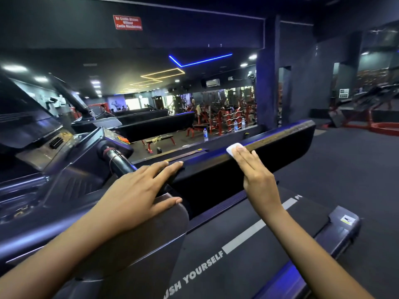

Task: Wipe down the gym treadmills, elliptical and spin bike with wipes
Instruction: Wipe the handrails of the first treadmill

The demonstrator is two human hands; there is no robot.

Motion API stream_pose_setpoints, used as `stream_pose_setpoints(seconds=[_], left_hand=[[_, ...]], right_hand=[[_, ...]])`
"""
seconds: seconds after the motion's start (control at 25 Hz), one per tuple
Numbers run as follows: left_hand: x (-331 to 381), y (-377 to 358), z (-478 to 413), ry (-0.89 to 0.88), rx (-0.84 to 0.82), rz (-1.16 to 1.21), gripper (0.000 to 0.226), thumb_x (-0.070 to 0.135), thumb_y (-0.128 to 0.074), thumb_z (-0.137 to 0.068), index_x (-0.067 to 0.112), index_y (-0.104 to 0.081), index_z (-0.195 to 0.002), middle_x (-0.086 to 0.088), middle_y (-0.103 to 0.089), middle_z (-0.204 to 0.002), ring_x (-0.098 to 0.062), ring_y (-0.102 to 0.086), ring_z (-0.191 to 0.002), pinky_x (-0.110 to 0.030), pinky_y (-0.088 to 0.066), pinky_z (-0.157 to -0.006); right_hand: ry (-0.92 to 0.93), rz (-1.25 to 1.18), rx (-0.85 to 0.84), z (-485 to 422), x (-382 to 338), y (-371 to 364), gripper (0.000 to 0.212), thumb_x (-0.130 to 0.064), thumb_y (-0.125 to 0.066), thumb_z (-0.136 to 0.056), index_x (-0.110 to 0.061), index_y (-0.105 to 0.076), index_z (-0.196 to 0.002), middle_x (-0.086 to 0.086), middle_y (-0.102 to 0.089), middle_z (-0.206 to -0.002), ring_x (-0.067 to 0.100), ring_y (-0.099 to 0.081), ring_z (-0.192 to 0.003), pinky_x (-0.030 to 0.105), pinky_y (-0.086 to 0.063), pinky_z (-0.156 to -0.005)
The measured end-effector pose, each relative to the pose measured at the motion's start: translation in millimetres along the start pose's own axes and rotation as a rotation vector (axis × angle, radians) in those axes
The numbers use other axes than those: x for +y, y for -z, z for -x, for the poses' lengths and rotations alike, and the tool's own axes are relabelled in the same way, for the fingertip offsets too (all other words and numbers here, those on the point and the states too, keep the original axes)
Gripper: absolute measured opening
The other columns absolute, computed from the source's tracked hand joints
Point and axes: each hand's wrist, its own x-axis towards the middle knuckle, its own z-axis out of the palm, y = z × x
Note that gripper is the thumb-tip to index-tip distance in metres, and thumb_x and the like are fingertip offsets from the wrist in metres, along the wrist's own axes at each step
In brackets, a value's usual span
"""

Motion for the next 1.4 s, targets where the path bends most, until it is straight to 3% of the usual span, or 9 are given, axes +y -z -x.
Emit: stream_pose_setpoints(seconds=[0.08, 0.16, 0.28, 0.4, 0.56, 0.68, 0.92, 1.2, 1.4], left_hand=[[3.5, -7.8, -15.3, -0.042, -0.026, 0.049, 0.077, 0.072, -0.015, -0.086, 0.025, -0.031, -0.145, -0.002, -0.059, -0.126, -0.021, -0.065, -0.1, -0.032, -0.056, -0.073], [6.3, -17.0, -23.0, -0.046, -0.069, 0.049, 0.08, 0.076, -0.015, -0.082, 0.03, -0.018, -0.147, -0.005, -0.054, -0.132, -0.025, -0.062, -0.104, -0.037, -0.056, -0.076], [8.1, -23.4, -23.0, -0.06, -0.054, -0.023, 0.079, 0.074, -0.019, -0.084, 0.027, -0.024, -0.146, -0.009, -0.059, -0.124, -0.027, -0.064, -0.092, -0.039, -0.058, -0.067], [8.1, -23.0, -20.6, -0.058, -0.07, -0.029, 0.08, 0.075, -0.021, -0.085, 0.024, -0.028, -0.146, -0.009, -0.059, -0.123, -0.027, -0.064, -0.09, -0.039, -0.057, -0.065], [9.1, -21.9, -21.6, -0.046, -0.095, -0.029, 0.081, 0.077, -0.019, -0.084, 0.026, -0.027, -0.147, -0.009, -0.059, -0.123, -0.027, -0.064, -0.091, -0.04, -0.057, -0.066], [9.5, -19.9, -22.2, -0.041, -0.108, -0.022, 0.081, 0.077, -0.019, -0.084, 0.026, -0.026, -0.147, -0.009, -0.06, -0.122, -0.028, -0.064, -0.092, -0.039, -0.057, -0.067], [11.0, -18.4, -22.6, -0.048, -0.127, -0.018, 0.08, 0.075, -0.019, -0.085, 0.025, -0.026, -0.147, -0.01, -0.06, -0.121, -0.028, -0.065, -0.088, -0.038, -0.057, -0.065], [10.0, -16.2, -23.0, -0.028, -0.218, -0.03, 0.082, 0.077, -0.018, -0.085, 0.025, -0.028, -0.147, -0.01, -0.06, -0.123, -0.028, -0.064, -0.089, -0.038, -0.057, -0.067], [13.5, -7.0, -27.6, 0.032, -0.247, 0.134, 0.084, 0.083, -0.007, -0.078, 0.036, -0.015, -0.148, -0.002, -0.05, -0.135, -0.024, -0.059, -0.108, -0.039, -0.054, -0.082]], right_hand=[[-0.084, -0.043, 0.074, 1.6, -8.1, -2.1, 0.06, 0.023, -0.043, -0.078, -0.006, -0.054, -0.129, 0.009, -0.053, -0.134, 0.017, -0.045, -0.128, 0.036, -0.029, -0.111], [0.024, -0.072, 0.091, 12.8, -36.9, -10.6, 0.051, 0.015, -0.037, -0.086, -0.004, -0.052, -0.13, 0.009, -0.05, -0.137, 0.018, -0.042, -0.131, 0.035, -0.027, -0.113], [0.151, -0.095, 0.07, 22.8, -50.3, -18.7, 0.047, 0.014, -0.042, -0.088, -0.001, -0.049, -0.132, 0.011, -0.047, -0.139, 0.019, -0.039, -0.133, 0.039, -0.032, -0.111], [0.053, -0.066, 0.124, 13.0, -14.3, -18.5, 0.056, 0.021, -0.044, -0.08, -0.001, -0.051, -0.131, 0.011, -0.05, -0.137, 0.018, -0.042, -0.131, 0.038, -0.032, -0.11], [-0.038, 0.027, 0.115, 1.4, 34.6, -14.4, 0.051, 0.01, -0.032, -0.085, -0.005, -0.053, -0.13, 0.008, -0.051, -0.136, 0.015, -0.042, -0.13, 0.033, -0.027, -0.113], [-0.159, 0.031, 0.087, -17.2, 47.9, -2.7, 0.052, 0.015, -0.041, -0.083, -0.009, -0.057, -0.127, 0.007, -0.055, -0.132, 0.019, -0.048, -0.127, 0.028, -0.024, -0.113], [0.255, -0.119, -0.236, -38.1, -24.1, -5.4, 0.046, 0.001, -0.036, -0.08, -0.007, -0.063, -0.116, 0.008, -0.063, -0.118, 0.03, -0.059, -0.112, 0.042, -0.047, -0.096], [0.066, 0.081, -0.528, -76.3, 60.0, 11.2, 0.057, 0.011, -0.045, -0.078, -0.017, -0.06, -0.124, 0.002, -0.059, -0.127, 0.025, -0.055, -0.114, 0.035, -0.041, -0.097], [-0.081, 0.072, -0.329, -73.7, 63.3, 20.3, 0.056, 0.014, -0.042, -0.075, -0.01, -0.061, -0.122, 0.008, -0.06, -0.126, 0.025, -0.056, -0.116, 0.035, -0.037, -0.105]])
